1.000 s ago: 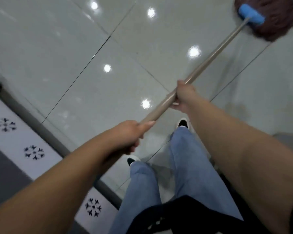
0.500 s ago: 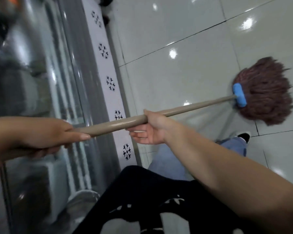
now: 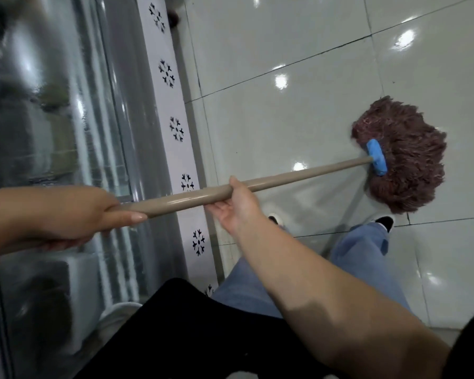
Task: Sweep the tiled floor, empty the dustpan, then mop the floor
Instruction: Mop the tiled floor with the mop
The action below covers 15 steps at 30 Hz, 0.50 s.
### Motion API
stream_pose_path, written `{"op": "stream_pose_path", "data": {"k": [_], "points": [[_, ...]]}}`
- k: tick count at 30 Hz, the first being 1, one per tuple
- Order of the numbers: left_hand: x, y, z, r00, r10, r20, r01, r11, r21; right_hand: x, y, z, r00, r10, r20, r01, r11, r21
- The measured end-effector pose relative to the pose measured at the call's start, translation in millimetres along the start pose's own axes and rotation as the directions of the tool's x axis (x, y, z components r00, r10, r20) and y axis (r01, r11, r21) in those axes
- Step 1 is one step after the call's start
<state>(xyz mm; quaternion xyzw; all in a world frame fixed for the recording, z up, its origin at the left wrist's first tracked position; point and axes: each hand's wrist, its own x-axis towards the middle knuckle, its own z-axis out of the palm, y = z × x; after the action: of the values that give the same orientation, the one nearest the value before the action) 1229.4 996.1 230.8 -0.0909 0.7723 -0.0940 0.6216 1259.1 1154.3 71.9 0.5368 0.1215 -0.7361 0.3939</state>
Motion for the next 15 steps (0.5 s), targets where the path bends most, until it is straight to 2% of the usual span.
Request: {"op": "stream_pose_path", "data": {"k": [3,8,15], "points": [[24.3,78.1,-20.1,0.993,0.111,0.025,-0.112,0.994,0.002,-6.2,-70.7,-38.6,0.99,-0.124,-0.061,0.126,0.991,0.033],[63.6,257.1,-39.1,0.964,0.265,0.009,-0.264,0.962,-0.067,-32.3,-211.6,-135.4,0.932,-0.307,-0.191,0.324,0.944,0.065],[45.2,510.4,-44.5,0.927,0.374,-0.007,-0.365,0.9,-0.237,-111.7,-360.1,-254.1,0.878,-0.368,-0.306,0.463,0.816,0.347]]}}
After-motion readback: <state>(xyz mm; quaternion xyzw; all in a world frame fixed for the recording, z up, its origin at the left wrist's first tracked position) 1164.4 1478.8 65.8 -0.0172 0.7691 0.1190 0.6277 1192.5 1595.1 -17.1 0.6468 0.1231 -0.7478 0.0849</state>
